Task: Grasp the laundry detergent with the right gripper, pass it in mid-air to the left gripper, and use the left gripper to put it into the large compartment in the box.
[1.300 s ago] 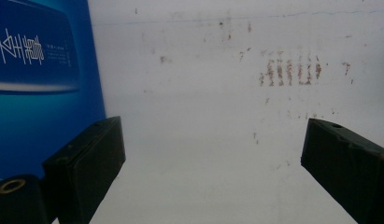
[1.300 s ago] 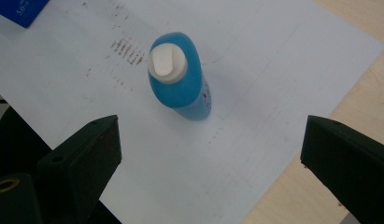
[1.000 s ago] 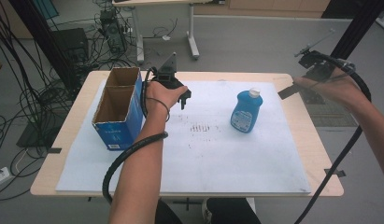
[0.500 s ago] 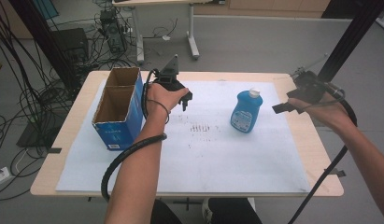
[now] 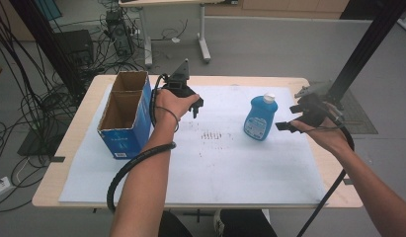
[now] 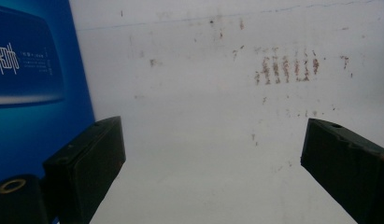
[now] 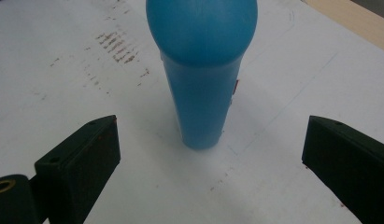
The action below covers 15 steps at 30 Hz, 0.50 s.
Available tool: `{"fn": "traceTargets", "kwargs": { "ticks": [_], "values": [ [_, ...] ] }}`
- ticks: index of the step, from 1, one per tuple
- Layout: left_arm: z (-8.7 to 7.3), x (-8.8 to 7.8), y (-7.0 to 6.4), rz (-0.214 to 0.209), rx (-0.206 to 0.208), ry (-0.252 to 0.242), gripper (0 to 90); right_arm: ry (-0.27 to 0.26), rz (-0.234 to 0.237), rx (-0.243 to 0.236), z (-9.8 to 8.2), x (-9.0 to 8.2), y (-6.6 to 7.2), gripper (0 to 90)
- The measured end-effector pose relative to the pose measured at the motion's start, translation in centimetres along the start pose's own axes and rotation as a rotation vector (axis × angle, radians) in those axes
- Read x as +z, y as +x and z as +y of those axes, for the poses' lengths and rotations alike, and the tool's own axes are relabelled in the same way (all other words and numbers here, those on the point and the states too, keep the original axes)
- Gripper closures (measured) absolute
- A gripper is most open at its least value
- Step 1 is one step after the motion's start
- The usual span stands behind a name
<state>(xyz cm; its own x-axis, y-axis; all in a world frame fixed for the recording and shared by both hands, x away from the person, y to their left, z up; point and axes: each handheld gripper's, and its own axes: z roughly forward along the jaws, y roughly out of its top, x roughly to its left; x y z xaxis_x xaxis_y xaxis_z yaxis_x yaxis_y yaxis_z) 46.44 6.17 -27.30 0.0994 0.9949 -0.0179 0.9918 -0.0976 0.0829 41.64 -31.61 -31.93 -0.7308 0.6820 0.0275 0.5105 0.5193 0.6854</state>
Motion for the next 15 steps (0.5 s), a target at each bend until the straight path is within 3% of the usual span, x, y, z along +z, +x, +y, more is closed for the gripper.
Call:
{"fn": "traceTargets", "kwargs": {
  "ticks": [15],
  "values": [
    [0.4, 0.6, -0.2, -0.003, 0.010, 0.003, 6.9, -0.110, -0.004, -0.036, -1.7, 4.4, 0.0, 3.6]
  ]
}}
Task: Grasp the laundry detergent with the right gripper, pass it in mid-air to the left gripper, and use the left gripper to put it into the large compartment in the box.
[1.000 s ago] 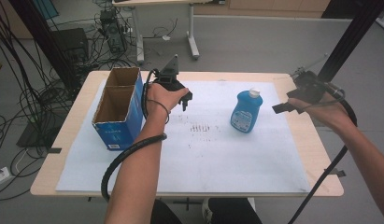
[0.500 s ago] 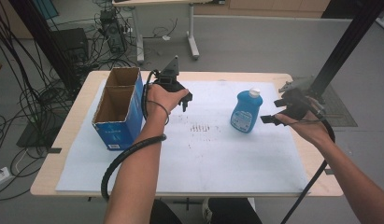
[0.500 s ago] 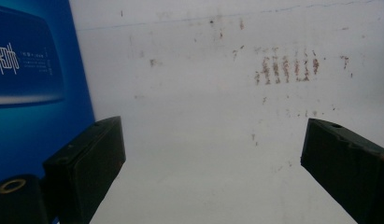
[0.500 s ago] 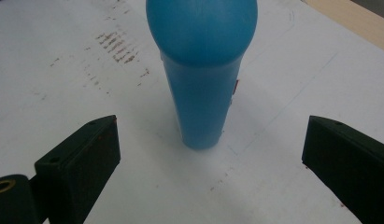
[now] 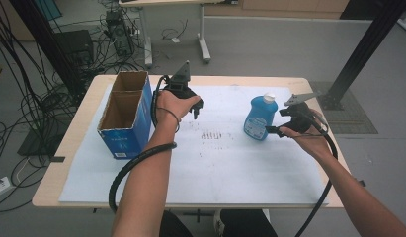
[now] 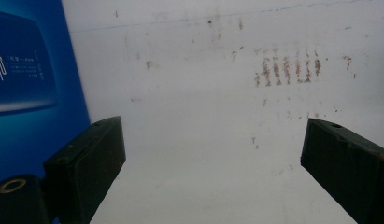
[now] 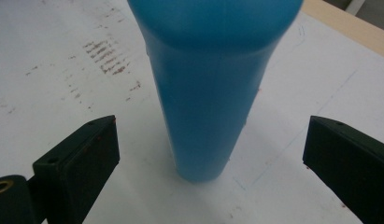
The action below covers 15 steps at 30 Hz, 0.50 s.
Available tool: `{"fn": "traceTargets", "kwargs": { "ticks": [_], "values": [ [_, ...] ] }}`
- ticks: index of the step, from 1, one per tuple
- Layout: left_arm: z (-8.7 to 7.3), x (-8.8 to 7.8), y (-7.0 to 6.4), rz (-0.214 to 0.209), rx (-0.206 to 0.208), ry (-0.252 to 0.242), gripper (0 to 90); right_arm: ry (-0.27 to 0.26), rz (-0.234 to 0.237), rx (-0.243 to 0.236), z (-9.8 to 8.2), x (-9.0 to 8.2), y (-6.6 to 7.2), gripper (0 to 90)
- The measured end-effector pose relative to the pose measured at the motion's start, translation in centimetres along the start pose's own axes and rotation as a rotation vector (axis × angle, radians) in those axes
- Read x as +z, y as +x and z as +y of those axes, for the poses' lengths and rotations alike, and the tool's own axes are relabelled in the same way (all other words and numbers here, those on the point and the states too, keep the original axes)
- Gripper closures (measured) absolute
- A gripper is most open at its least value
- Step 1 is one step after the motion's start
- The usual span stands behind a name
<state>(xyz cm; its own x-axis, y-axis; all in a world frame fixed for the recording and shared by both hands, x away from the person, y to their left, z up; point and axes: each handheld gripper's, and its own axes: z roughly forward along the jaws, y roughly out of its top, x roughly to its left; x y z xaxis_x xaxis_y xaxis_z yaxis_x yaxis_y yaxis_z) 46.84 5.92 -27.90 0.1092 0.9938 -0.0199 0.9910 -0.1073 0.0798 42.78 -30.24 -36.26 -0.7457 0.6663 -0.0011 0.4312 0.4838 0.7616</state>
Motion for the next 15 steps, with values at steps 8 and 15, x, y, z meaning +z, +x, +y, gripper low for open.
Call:
{"fn": "traceTargets", "kwargs": {
  "ticks": [8, 15],
  "values": [
    [0.1, 0.0, 0.2, 0.000, -0.001, -0.004, 7.0, -0.058, -0.003, -0.002, -0.7, 1.7, 0.3, 2.5],
    [0.1, 0.0, 0.2, -0.002, -0.003, -0.007, 7.0, -0.082, 0.004, 0.004, -1.0, 2.7, 0.1, 1.8]
  ]
}}
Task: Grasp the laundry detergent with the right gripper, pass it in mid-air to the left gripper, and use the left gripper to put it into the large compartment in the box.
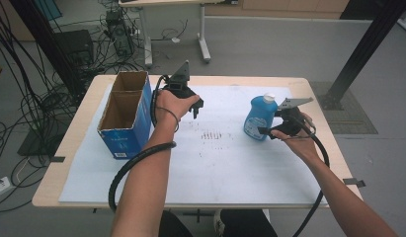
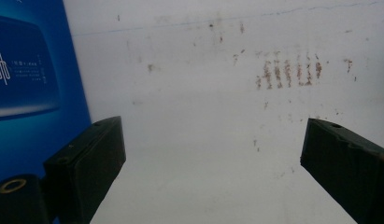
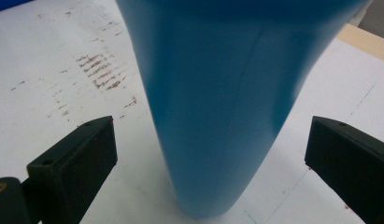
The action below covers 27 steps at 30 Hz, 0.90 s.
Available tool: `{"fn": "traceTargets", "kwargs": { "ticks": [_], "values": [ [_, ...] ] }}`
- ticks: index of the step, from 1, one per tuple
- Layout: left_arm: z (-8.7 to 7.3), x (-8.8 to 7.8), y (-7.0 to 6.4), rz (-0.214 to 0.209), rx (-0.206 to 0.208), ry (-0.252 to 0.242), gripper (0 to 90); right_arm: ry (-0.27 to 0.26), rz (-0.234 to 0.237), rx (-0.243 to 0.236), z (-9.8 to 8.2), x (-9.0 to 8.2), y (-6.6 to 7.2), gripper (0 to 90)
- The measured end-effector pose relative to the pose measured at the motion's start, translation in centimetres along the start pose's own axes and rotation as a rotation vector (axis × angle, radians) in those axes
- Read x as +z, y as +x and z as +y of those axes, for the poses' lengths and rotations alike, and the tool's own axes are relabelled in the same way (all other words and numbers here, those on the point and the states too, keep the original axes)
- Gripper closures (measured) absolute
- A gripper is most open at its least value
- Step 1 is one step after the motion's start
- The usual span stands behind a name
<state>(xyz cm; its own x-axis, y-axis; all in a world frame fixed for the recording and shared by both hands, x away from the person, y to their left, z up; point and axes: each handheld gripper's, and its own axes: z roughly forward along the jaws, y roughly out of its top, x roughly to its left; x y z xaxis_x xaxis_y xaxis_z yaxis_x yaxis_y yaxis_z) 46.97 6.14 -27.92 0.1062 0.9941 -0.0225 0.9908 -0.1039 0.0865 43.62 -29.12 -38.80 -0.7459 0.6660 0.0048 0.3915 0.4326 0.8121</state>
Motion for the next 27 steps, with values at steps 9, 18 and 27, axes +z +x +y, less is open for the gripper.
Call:
{"fn": "traceTargets", "kwargs": {
  "ticks": [9, 18, 27],
  "values": [
    [0.08, -0.04, -0.15, 0.002, 0.004, -0.001, 7.0, -0.026, 0.007, -0.006, 0.15, 0.51, -0.03, 1.7],
    [0.14, -0.13, -0.38, 0.001, 0.007, -0.003, 6.9, -0.027, 0.012, -0.013, 0.20, 0.76, -0.10, 1.7],
    [0.22, -0.19, -0.46, 0.006, 0.011, -0.005, 7.0, -0.035, 0.023, -0.019, 0.28, 1.03, -0.08, 1.7]
  ]
}}
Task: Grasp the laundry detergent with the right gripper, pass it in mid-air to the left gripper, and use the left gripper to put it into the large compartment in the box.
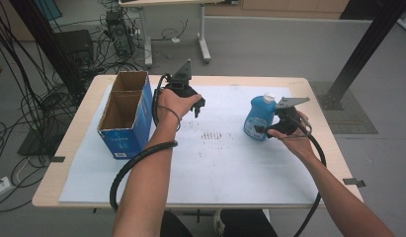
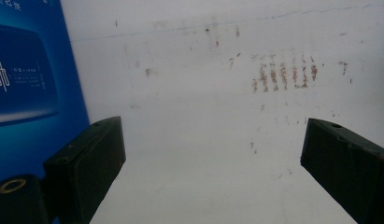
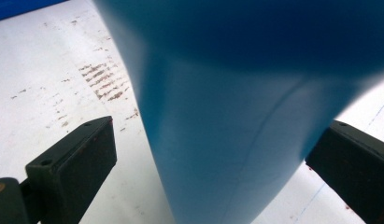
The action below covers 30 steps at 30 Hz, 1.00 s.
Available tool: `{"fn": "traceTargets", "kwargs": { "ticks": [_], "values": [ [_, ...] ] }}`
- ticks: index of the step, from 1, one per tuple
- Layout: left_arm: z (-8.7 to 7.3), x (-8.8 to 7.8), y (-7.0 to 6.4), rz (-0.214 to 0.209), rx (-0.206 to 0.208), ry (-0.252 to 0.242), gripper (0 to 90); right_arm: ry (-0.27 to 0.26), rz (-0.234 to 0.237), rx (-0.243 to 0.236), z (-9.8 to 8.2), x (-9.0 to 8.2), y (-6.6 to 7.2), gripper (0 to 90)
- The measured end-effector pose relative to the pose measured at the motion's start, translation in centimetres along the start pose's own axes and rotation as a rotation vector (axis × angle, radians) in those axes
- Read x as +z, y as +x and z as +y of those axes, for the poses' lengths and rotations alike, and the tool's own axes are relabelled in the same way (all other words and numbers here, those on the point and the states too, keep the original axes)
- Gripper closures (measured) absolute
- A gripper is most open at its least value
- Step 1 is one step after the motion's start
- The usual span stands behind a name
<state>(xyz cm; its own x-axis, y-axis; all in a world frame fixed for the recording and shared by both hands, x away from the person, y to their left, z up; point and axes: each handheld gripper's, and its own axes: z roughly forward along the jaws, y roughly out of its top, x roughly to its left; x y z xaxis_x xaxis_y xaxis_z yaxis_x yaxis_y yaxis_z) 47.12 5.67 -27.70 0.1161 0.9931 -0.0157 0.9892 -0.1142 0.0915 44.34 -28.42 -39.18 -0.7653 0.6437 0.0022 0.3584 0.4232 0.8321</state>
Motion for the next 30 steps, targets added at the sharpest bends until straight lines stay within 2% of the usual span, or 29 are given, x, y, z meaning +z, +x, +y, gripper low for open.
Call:
{"fn": "traceTargets", "kwargs": {
  "ticks": [30],
  "values": [
    [0.17, -0.32, -0.04, -0.003, 0.002, -0.010, 6.8, -0.041, 0.003, -0.011, 0.18, 0.25, -0.03, 1.5]
  ]
}}
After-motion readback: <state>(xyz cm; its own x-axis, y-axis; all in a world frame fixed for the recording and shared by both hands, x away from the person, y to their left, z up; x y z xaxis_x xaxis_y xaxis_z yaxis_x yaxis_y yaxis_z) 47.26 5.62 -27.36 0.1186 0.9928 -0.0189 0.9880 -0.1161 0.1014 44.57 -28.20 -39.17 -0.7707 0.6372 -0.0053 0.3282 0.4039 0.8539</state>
